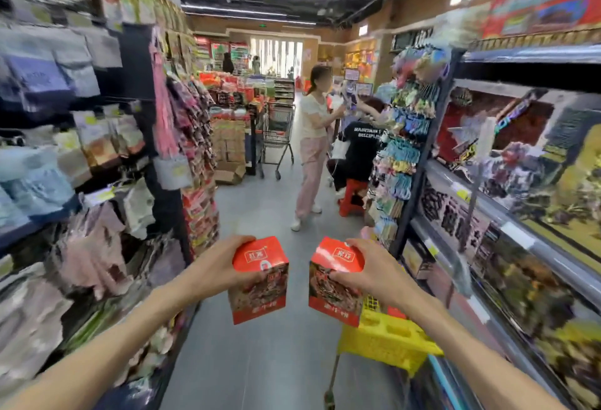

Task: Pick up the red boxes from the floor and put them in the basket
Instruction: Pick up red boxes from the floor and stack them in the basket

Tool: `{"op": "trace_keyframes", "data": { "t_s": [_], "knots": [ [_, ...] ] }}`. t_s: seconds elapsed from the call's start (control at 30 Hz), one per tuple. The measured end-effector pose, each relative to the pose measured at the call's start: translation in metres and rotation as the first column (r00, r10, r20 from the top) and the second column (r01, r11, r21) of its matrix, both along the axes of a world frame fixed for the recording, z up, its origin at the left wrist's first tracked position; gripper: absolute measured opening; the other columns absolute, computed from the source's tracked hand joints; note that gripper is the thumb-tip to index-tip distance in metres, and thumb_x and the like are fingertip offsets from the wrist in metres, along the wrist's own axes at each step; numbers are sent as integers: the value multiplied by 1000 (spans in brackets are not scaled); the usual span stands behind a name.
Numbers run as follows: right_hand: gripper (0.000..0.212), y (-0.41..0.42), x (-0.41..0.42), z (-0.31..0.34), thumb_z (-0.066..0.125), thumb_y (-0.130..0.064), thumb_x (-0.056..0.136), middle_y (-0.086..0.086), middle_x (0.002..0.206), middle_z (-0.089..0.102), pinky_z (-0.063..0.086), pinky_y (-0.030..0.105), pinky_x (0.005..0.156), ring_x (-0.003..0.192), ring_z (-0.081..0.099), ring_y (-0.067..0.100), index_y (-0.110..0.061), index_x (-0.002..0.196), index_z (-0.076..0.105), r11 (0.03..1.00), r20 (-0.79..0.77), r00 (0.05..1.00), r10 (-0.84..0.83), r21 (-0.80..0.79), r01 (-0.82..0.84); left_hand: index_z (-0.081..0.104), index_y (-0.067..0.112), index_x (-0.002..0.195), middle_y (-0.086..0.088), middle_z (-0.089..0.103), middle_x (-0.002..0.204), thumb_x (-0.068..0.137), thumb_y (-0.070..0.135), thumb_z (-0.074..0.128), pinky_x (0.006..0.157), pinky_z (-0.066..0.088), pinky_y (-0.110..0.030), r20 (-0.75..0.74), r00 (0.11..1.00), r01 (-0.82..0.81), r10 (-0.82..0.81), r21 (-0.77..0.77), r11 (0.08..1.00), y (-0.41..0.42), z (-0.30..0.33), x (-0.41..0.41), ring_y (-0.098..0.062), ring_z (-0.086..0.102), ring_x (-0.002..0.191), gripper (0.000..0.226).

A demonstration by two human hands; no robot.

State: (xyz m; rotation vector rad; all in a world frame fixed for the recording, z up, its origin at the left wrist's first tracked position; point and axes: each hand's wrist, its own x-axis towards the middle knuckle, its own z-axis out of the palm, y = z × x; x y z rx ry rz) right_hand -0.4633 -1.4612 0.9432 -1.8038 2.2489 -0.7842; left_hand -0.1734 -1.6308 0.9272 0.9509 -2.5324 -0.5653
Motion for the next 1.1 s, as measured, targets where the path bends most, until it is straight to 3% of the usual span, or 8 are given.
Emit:
{"op": "trace_keyframes", "data": {
  "t_s": [0.3, 0.4, 0.5, 0.63, 0.77, 0.97, 1.03, 1.1],
  "knots": [
    [78, -187, -109, 6, 67, -76, 66, -11, 110, 49, 52, 36, 82, 96, 53, 8, -32, 127, 46, 985, 54, 984, -171, -23, 173, 47, 28, 138, 12, 55, 122, 65, 83, 65, 91, 45, -26, 22, 979, 202, -202, 9, 979, -241, 6, -149, -8, 54, 109, 93],
    [80, -221, -155, 3, 66, -75, 68, -12, 114, 46, 46, 32, 87, 105, 48, 9, -32, 132, 43, 966, 35, 966, -257, -6, 257, 46, 28, 138, 11, 55, 119, 65, 78, 68, 88, 46, -29, 36, 953, 298, -300, 32, 954, -300, 2, -221, -7, 54, 104, 91],
    [82, -245, -205, -6, 65, -74, 68, -12, 114, 45, 38, 27, 82, 105, 45, 8, -31, 134, 43, 935, 36, 935, -354, 21, 353, 46, 29, 136, 12, 55, 118, 69, 74, 71, 86, 45, -24, 56, 908, 415, -416, 36, 909, -347, -9, -300, -3, 53, 102, 85],
    [85, -267, -278, -28, 66, -74, 65, -5, 117, 51, 43, 33, 89, 107, 49, 13, -26, 133, 47, 881, 55, 879, -474, 43, 472, 48, 27, 137, 11, 54, 120, 72, 63, 77, 86, 40, -22, 76, 824, 564, -562, -1, 826, -390, -25, -411, -7, 51, 106, 81],
    [79, -275, -341, -49, 73, -66, 68, -2, 116, 52, 44, 33, 89, 106, 52, 16, -23, 131, 49, 783, 91, 777, -623, 79, 618, 45, 28, 140, 10, 53, 127, 67, 75, 71, 93, 39, -22, 124, 739, 665, -662, 28, 747, -420, -44, -513, -9, 50, 114, 91],
    [88, -271, -403, -74, 71, -69, 68, -2, 129, 50, 43, 35, 93, 116, 49, 18, -23, 138, 43, 637, 101, 629, -771, 157, 755, 42, 27, 141, 4, 52, 129, 61, 90, 55, 98, 40, -33, 191, 532, 833, -825, 55, 550, -435, -73, -645, -15, 49, 115, 103],
    [96, -267, -415, -82, 69, -77, 62, -3, 130, 49, 42, 34, 97, 118, 48, 16, -23, 137, 45, 569, 107, 559, -822, 175, 804, 42, 28, 141, 4, 53, 130, 63, 86, 61, 99, 40, -34, 203, 452, 879, -868, 65, 473, -435, -89, -685, -15, 50, 117, 100],
    [111, -262, -428, -95, 59, -91, 51, -3, 131, 49, 42, 34, 100, 120, 46, 16, -24, 137, 45, 489, 99, 479, -872, 196, 850, 41, 29, 143, 10, 51, 131, 66, 79, 67, 94, 35, -25, 212, 382, 912, -900, 73, 404, -431, -107, -723, -11, 48, 119, 95]
  ]
}}
